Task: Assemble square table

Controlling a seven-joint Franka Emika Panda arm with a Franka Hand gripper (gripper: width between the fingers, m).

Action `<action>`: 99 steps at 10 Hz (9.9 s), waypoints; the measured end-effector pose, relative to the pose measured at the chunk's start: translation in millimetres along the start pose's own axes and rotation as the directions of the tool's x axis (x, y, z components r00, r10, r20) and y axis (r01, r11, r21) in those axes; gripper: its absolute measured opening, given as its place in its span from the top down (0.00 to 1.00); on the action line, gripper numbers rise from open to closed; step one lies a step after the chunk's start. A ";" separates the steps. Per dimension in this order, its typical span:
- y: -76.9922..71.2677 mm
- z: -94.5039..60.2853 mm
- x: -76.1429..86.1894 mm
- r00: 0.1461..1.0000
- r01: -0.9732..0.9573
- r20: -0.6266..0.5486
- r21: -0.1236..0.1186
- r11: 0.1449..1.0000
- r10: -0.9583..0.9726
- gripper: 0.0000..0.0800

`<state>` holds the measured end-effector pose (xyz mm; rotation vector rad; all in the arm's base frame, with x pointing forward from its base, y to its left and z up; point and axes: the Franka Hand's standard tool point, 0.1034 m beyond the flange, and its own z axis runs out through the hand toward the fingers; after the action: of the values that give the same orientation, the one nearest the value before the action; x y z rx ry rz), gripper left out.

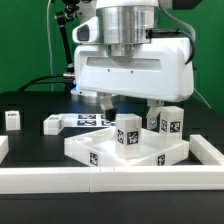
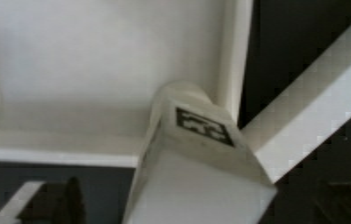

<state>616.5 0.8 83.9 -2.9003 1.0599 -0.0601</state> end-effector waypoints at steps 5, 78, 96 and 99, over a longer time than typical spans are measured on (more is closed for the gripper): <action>-1.9 0.7 -2.4 0.936 0.352 0.001 0.000 0.936 -0.352 0.19; -4.4 4.7 -2.6 0.973 -0.230 -0.021 0.047 0.972 0.231 0.64; -6.5 3.6 -4.7 0.521 -0.853 0.036 0.060 0.518 0.853 0.31; -10.8 3.7 -9.1 0.736 -0.676 0.023 0.058 0.734 0.676 0.19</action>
Offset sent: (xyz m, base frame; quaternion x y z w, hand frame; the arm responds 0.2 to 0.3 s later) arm -0.0058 0.0096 -0.0020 0.0122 0.0015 -0.2268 0.9739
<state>616.7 15.0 80.7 -2.2648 1.9959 -0.0566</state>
